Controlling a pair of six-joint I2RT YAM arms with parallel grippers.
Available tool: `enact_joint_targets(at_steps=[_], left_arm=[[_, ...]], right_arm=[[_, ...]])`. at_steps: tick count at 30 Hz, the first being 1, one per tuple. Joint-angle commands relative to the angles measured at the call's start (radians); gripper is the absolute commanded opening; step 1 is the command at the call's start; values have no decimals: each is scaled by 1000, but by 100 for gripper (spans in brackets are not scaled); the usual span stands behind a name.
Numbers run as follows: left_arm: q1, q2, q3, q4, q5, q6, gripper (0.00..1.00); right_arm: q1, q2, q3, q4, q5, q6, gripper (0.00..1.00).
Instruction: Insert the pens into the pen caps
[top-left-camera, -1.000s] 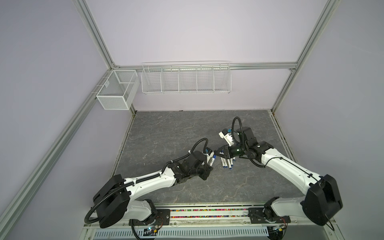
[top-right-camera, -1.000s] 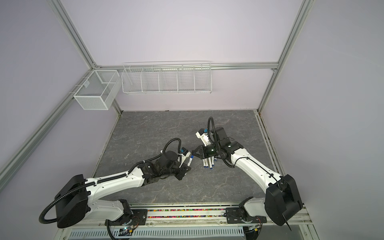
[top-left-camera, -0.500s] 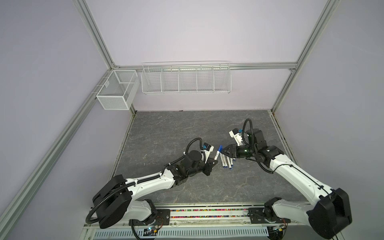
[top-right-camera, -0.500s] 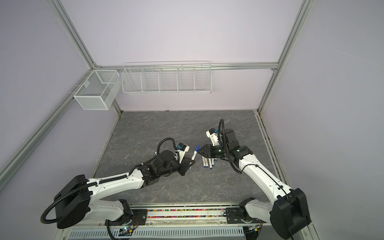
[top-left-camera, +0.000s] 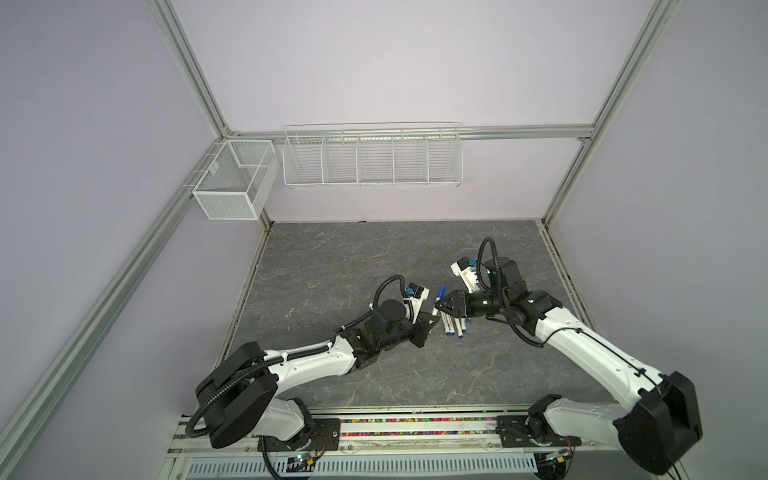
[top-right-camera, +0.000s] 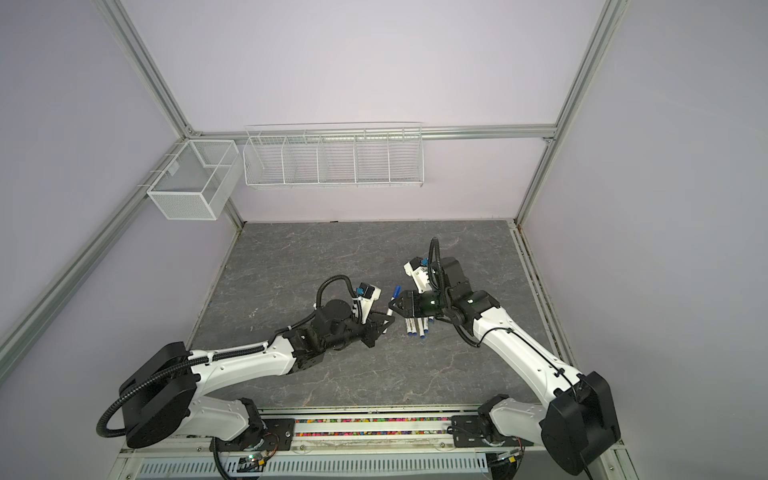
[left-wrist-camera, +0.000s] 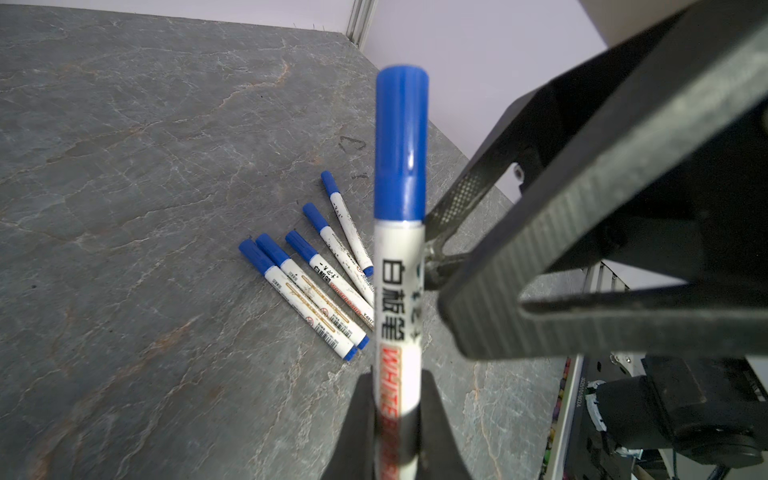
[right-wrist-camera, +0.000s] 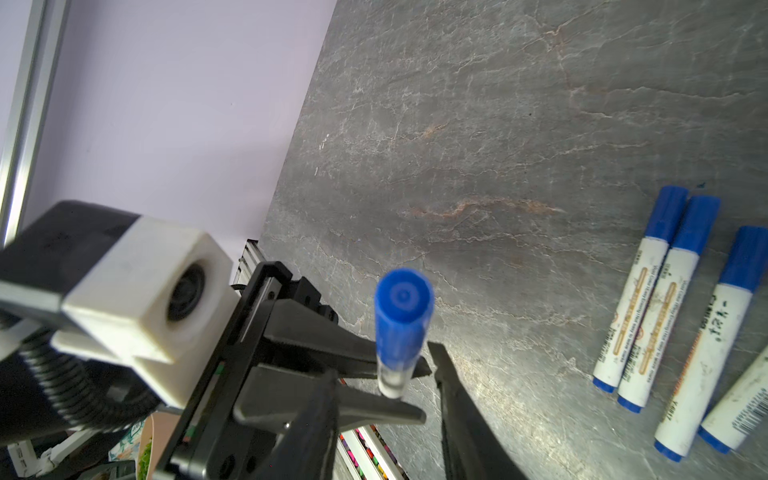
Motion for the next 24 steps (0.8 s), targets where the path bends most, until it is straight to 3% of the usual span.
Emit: enact_joint_targets(at_steps=[1,4,9,13,14,18,20,24], left_arm=[[-4,1,34,35,1,-5,0],[-4,-3,35,36,0,-6,0],[-4,-6,35,33,-7,-9,0],[-4,4,37,13,-19,-11,0],[-4,9,44,-3,-24,-12,3],[-4,21,60,-64,-38,-16,50],[-4,16,54,-75,-53,-22,60],[-4,-14,29,-93,-129,-43,68]], right_arm=[[13,31,24,4,18,-28,40],[18,52,22,25,22,-18,37],[19,59,12,54,28,4,16],[8,44,-1,54,50,22,12],[1,41,-5,49,60,30,12],[-57,34,-4,-35,142,44,10],[-103,42,1,-106,205,36,10],[-230,89,4,-251,331,13,10]])
